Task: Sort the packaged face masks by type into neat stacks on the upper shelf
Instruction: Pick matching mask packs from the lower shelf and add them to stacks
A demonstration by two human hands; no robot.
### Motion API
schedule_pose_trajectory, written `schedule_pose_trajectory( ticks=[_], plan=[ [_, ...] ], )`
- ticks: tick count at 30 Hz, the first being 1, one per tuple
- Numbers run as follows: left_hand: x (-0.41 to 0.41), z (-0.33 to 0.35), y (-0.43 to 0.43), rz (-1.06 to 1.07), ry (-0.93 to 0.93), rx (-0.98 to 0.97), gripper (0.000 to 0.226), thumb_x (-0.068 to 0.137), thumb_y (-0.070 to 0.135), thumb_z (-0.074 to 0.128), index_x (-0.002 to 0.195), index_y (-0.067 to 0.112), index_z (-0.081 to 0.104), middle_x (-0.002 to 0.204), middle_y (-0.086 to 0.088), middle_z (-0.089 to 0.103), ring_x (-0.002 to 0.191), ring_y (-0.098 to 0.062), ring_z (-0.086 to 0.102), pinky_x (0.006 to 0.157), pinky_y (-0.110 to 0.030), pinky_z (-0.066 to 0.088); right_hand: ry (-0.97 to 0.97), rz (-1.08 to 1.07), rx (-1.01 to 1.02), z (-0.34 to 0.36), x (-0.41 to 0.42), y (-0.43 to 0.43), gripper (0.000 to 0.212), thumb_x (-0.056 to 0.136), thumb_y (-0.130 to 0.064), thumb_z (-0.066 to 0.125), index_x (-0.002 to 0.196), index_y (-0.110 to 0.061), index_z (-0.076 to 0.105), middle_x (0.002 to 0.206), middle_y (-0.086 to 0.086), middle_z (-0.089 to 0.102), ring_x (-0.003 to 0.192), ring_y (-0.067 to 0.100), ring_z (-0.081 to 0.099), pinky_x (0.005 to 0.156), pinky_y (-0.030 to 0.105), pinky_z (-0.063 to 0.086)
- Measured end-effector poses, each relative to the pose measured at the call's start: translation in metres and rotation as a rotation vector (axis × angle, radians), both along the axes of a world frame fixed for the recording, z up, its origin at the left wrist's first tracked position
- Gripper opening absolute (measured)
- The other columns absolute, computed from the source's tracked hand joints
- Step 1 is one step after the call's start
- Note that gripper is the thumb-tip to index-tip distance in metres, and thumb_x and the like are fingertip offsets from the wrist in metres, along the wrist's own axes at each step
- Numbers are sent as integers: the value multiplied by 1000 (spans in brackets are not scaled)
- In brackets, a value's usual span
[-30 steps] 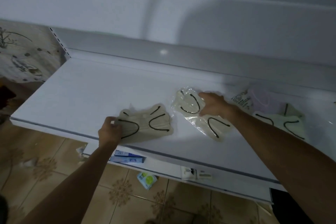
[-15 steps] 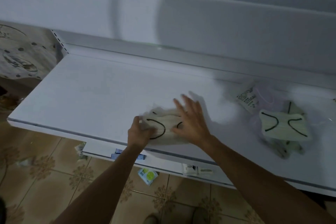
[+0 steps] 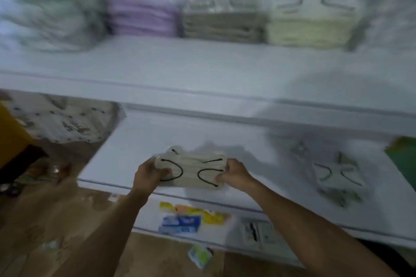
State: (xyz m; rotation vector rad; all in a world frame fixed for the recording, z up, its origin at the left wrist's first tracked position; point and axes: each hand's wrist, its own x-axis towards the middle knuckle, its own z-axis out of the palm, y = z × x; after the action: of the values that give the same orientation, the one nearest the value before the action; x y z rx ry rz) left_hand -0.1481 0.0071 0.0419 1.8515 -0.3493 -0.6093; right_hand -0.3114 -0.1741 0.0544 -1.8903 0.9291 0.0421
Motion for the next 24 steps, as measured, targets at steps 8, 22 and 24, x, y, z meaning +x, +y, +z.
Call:
schedule_pose_trajectory(
  ticks=[8, 22, 24],
  plan=[
    [48, 149, 134, 273, -298, -118, 13, 80, -5, 64, 90, 1, 60, 86, -15, 63, 89, -35, 62, 78, -45, 51, -499, 276, -280, 142, 91, 126, 18, 77, -6, 56, 94, -12, 55, 85, -1, 57, 78, 15, 52, 58, 21, 39],
    [13, 312, -10, 100, -702, -492, 34, 81, 20, 70, 63, 15, 42, 60, 0, 38, 58, -16, 34, 52, -27, 26, -939, -248, -646, 325, 6, 16, 49, 76, 4, 67, 118, -18, 54, 99, -2, 54, 84, 13, 52, 54, -1, 36],
    [-2, 306, -43, 66, -681, -522, 23, 81, 19, 71, 77, 11, 49, 67, 0, 43, 67, -17, 40, 55, -28, 27, -898, -269, -712, 323, -15, -6, 55, 75, 5, 66, 120, -24, 52, 100, 1, 58, 87, 21, 56, 57, 5, 39]
  ],
)
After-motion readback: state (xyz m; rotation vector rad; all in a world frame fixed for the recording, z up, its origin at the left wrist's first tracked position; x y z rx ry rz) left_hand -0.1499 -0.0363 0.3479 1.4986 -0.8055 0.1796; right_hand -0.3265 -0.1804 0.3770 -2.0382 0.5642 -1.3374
